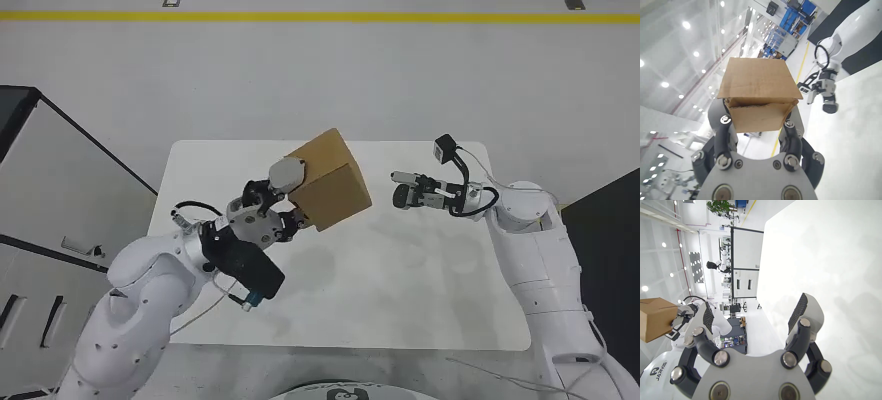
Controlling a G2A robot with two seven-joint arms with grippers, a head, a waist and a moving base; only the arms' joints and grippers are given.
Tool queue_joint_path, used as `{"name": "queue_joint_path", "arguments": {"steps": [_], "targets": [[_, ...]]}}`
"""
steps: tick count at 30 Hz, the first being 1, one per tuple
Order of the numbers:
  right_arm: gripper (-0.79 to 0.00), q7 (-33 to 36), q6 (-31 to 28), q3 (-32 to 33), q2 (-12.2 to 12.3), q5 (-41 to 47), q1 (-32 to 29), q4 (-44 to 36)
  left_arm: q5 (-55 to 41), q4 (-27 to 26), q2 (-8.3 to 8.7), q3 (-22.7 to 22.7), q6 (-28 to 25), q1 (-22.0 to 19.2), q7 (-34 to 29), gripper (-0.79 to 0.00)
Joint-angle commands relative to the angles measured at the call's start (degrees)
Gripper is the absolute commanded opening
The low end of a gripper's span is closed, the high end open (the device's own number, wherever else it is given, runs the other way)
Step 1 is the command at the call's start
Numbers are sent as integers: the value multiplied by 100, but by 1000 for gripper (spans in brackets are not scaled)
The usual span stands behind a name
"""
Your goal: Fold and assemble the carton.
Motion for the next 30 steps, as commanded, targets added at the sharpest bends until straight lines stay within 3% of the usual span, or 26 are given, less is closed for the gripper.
{"name": "queue_joint_path", "arguments": {"steps": [1,4,6,13,18,25,30], "targets": [[0,0,0,0,0,0,0,0,-499,56,-3,39,-407,-31,-208,-785],[0,0,0,0,0,0,0,0,-1013,132,-19,48,-590,-75,-497,-785],[0,0,0,0,0,0,0,0,-315,-94,10,-49,-557,-281,-588,-785],[0,0,0,0,0,0,0,0,-495,-58,0,-13,-547,-242,-600,-785],[0,0,0,0,0,0,0,0,-2613,231,-70,38,-669,-60,-899,-785],[0,0,0,0,0,0,0,0,-4543,337,-77,33,-1175,-64,-1976,-785],[0,0,0,0,0,0,0,0,-5845,374,-91,87,-1044,-37,-2489,-785]]}}
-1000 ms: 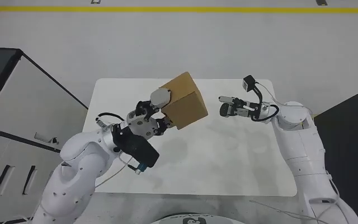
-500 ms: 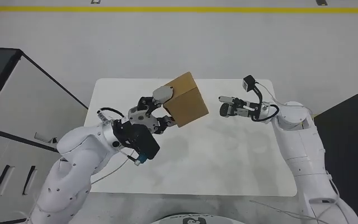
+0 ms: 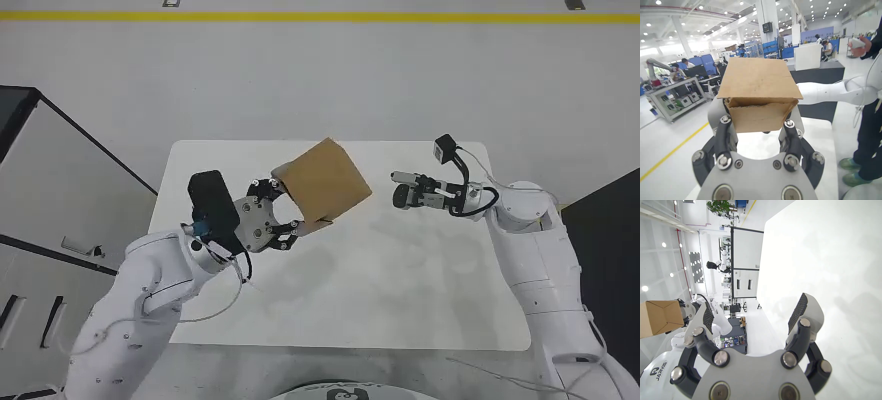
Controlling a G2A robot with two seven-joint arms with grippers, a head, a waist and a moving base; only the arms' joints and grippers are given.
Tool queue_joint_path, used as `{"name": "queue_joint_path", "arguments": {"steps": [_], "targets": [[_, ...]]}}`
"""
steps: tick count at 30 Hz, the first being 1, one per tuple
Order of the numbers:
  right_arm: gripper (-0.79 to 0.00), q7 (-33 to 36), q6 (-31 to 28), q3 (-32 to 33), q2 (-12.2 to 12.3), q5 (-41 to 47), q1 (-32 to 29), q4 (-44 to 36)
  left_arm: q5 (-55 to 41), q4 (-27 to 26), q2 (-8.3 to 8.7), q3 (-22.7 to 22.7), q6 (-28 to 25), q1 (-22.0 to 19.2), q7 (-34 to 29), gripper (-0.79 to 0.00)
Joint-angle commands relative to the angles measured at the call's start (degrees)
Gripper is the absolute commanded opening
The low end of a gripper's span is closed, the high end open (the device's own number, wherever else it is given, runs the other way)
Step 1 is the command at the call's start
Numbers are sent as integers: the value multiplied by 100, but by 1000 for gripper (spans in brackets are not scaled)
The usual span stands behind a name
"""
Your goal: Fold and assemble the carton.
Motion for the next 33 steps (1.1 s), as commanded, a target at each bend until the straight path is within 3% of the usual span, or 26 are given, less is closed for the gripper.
{"name": "queue_joint_path", "arguments": {"steps": [1,7,11,22,33], "targets": [[0,0,0,0,0,0,0,0,-328,-14,-3,2,62,-11,-102,-785],[0,0,0,0,0,0,0,0,-451,18,-9,33,108,25,-90,-785],[0,0,0,0,0,0,0,0,-1721,114,-31,234,167,173,-291,-785],[0,0,0,0,0,0,0,0,-5594,257,-1,515,526,185,-1770,-785],[0,0,0,0,0,0,0,0,-5956,265,-3,553,790,206,-1946,-785]]}}
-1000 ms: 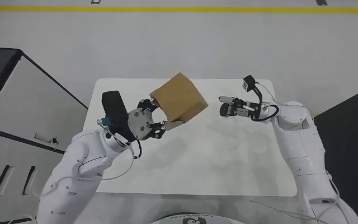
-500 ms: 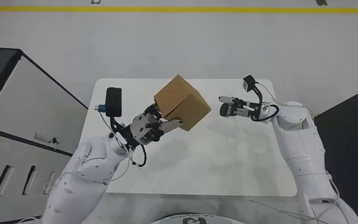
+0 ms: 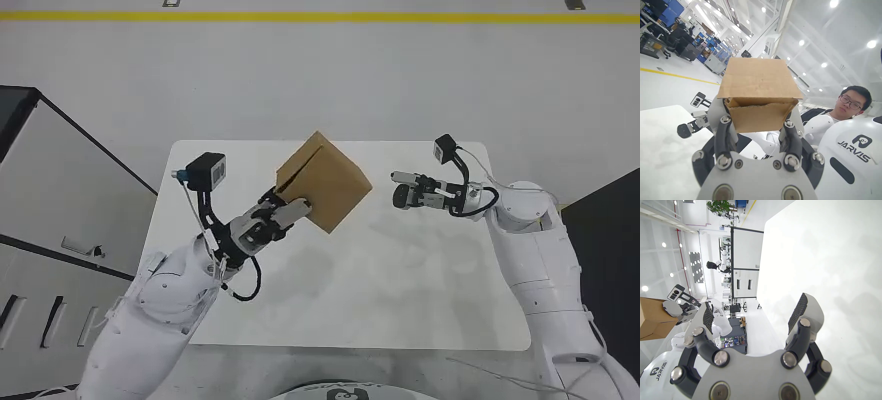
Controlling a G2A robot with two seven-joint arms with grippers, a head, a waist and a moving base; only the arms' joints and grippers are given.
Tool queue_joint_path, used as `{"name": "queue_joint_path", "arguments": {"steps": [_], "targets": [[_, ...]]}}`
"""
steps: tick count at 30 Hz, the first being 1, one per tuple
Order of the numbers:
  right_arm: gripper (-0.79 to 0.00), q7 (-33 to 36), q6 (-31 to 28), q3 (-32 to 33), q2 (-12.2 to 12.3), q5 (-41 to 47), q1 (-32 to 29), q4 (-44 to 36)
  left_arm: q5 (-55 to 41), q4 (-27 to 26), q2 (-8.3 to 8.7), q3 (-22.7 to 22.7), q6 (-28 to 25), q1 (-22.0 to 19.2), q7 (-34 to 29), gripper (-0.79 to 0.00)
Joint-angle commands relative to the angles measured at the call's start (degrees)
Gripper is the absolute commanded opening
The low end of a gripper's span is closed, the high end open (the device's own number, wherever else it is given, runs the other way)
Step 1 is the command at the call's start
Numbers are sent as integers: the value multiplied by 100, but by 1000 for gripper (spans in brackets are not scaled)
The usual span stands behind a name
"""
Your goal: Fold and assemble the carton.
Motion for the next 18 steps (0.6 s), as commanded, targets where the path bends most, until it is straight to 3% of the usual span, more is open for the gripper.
{"name": "queue_joint_path", "arguments": {"steps": [1,7,12,18], "targets": [[0,0,0,0,0,0,0,0,-473,-5,-17,109,197,89,20,-785],[0,0,0,0,0,0,0,0,-2520,-40,-43,294,663,172,-428,-785],[0,0,0,0,0,0,0,0,-3956,-71,-44,228,1370,247,-839,-785],[0,0,0,0,0,0,0,0,-3938,-128,-31,109,1468,183,-1060,-785]]}}
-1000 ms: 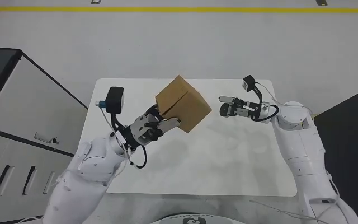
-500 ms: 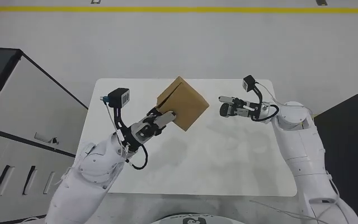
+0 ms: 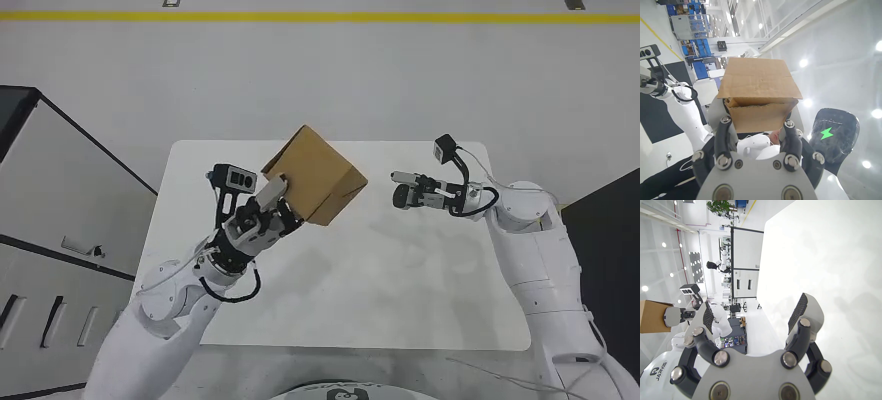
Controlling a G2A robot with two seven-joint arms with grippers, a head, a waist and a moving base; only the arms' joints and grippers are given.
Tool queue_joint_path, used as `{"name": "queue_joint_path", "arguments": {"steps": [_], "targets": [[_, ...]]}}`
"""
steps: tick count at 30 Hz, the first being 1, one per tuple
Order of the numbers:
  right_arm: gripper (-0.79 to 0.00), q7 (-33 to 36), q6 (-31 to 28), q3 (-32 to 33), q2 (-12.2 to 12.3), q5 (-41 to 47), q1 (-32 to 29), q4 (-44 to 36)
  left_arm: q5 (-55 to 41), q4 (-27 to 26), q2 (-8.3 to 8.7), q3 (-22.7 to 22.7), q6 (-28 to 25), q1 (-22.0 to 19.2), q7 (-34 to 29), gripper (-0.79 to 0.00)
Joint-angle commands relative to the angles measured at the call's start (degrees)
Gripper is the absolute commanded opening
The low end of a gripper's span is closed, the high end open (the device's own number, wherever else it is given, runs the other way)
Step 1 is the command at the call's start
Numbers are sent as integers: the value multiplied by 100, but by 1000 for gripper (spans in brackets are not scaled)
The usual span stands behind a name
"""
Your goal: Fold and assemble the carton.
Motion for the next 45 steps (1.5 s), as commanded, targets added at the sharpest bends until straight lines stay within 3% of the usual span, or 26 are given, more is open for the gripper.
{"name": "queue_joint_path", "arguments": {"steps": [1,4,10,21,26,36,38,45], "targets": [[0,0,0,0,0,0,0,0,2,2,-1,4,-2,2,21,-785],[0,0,0,0,0,0,0,0,64,-6,1,21,123,14,21,-785],[0,0,0,0,0,0,0,0,-2052,-111,-75,249,822,113,-148,-785],[0,0,0,0,0,0,0,0,-3892,-139,-143,191,1835,238,33,-785],[0,0,0,0,0,0,0,0,-4561,-169,-189,175,1991,243,-246,-785],[0,0,0,0,0,0,0,0,-5962,-25,-265,266,2818,273,-977,-785],[0,0,0,0,0,0,0,0,-5921,27,-275,222,2801,251,-979,-785],[0,0,0,0,0,0,0,0,-4355,89,-267,27,2397,179,-752,-785]]}}
